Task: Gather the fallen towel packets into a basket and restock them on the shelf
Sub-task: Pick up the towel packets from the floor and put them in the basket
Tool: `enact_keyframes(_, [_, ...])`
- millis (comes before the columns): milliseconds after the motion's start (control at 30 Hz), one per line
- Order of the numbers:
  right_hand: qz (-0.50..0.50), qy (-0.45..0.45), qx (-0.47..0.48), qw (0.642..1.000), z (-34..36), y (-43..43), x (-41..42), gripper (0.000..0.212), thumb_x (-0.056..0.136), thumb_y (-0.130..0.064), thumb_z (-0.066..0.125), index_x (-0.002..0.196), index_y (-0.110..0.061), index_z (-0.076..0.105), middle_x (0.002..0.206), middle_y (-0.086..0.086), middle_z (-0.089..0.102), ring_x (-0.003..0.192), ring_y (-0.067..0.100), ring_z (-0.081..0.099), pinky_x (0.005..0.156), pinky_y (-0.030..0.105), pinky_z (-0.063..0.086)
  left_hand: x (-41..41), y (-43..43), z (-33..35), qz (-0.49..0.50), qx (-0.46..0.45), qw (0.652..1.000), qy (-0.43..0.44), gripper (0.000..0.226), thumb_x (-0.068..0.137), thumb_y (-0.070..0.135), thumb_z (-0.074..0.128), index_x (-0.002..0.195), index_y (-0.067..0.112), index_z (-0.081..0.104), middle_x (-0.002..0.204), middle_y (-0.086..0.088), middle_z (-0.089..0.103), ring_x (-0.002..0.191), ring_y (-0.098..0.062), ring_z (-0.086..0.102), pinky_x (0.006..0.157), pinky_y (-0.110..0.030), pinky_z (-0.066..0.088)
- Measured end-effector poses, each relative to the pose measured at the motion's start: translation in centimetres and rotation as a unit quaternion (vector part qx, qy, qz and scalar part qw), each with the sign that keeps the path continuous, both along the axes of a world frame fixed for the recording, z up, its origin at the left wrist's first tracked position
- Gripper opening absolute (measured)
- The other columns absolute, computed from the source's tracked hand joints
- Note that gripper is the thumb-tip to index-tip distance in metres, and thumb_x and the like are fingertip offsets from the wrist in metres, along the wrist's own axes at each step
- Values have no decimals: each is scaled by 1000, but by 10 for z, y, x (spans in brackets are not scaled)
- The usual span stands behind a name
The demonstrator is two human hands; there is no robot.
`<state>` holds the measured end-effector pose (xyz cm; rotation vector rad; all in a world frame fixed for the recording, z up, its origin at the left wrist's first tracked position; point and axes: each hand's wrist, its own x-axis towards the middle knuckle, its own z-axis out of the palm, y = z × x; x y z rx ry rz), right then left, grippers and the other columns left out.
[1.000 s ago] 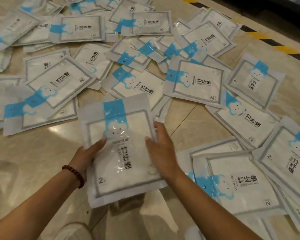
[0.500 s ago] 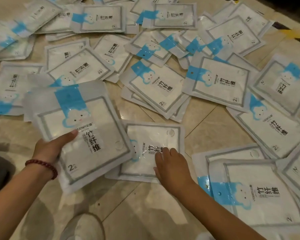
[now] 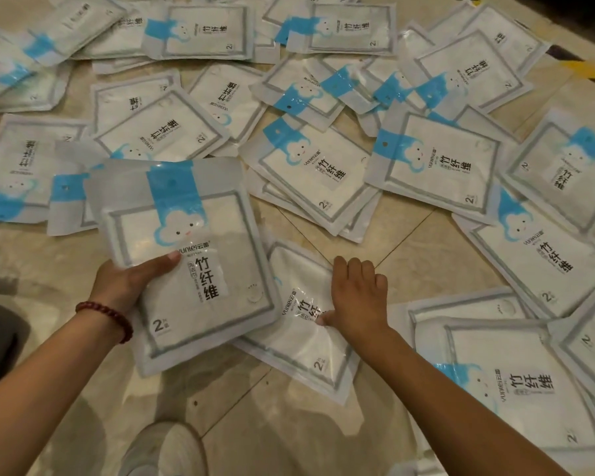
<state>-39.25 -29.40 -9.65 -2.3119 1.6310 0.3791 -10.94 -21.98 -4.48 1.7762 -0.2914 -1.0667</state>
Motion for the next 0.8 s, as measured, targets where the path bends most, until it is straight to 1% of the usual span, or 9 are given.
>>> enact_keyframes(100, [25, 5, -2, 1000, 3, -4, 2, 60, 72, -48, 73, 113, -14, 46, 110, 2, 53, 107, 21, 42, 79, 31, 24, -2, -2, -1, -8, -10, 1000, 2, 42, 53, 20, 80, 92, 15, 68, 82, 2, 75, 72, -14, 71, 53, -24, 55])
enact_keyframes(200, [6, -52, -1, 999, 10, -8, -7, 35, 80, -39, 66, 103, -17, 52, 105, 0, 52, 105, 20, 44, 72, 29, 27, -7, -9, 1, -23, -17, 999, 21, 38, 55, 17, 78, 91, 15, 68, 81, -1, 74, 71, -16, 72, 51, -25, 55])
enact_keyframes(333, [-72, -159, -5, 985, 31, -12, -31, 23, 79, -32, 63, 85, -20, 44, 74, -7, 51, 72, 18, 53, 50, 27, 30, -14, -23, 4, -17, -16, 999, 35, 43, 52, 20, 79, 93, 14, 68, 82, -3, 75, 74, -18, 72, 53, -27, 56])
enact_keyframes(400, [-150, -240, 8, 959, 43, -15, -42, 22, 79, -31, 67, 86, -19, 49, 72, -8, 58, 66, 14, 55, 55, 28, 40, -16, -32, 8, -20, -18, 999, 37, 46, 51, 21, 80, 94, 12, 68, 86, -5, 74, 79, -21, 72, 60, -30, 58])
enact_keyframes(467, [-193, -312, 11, 930, 57, -21, -48, 19, 80, -31, 69, 89, -23, 54, 77, -11, 62, 70, 6, 57, 61, 30, 46, -18, -42, 18, -21, -30, 998, 43, 52, 50, 20, 80, 99, 8, 67, 93, -10, 73, 84, -25, 71, 67, -34, 58])
enact_keyframes(567, [-237, -412, 6, 880, 82, -36, -48, 15, 82, -24, 68, 90, -32, 59, 82, -17, 65, 76, 0, 61, 65, 29, 49, -19, -58, 44, -13, -64, 996, 56, 51, 49, 17, 80, 98, 10, 68, 91, -8, 74, 83, -24, 71, 62, -32, 58])
enact_keyframes(633, [-263, -461, -4, 848, 101, -47, -41, 17, 83, -19, 68, 93, -31, 61, 85, -16, 67, 79, -1, 62, 67, 25, 48, -18, -67, 70, 0, -88, 995, 43, 47, 48, 18, 80, 94, 13, 68, 86, -4, 75, 79, -21, 72, 58, -29, 57])
enact_keyframes(700, [-278, -499, -10, 821, 122, -58, -27, 12, 83, -16, 68, 93, -21, 63, 86, -8, 68, 77, 3, 63, 67, 24, 45, -13, -72, 101, 9, -113, 993, 19, 46, 48, 19, 81, 92, 16, 68, 84, 0, 75, 76, -18, 72, 56, -27, 56])
enact_keyframes(800, [-272, -539, -13, 797, 161, -80, 7, 20, 83, -16, 69, 90, -3, 56, 87, 16, 63, 75, 28, 59, 66, 32, 46, 0, -73, 154, 31, -147, 989, -15, 44, 45, 20, 82, 87, 18, 69, 83, 4, 75, 76, -14, 72, 56, -24, 55])
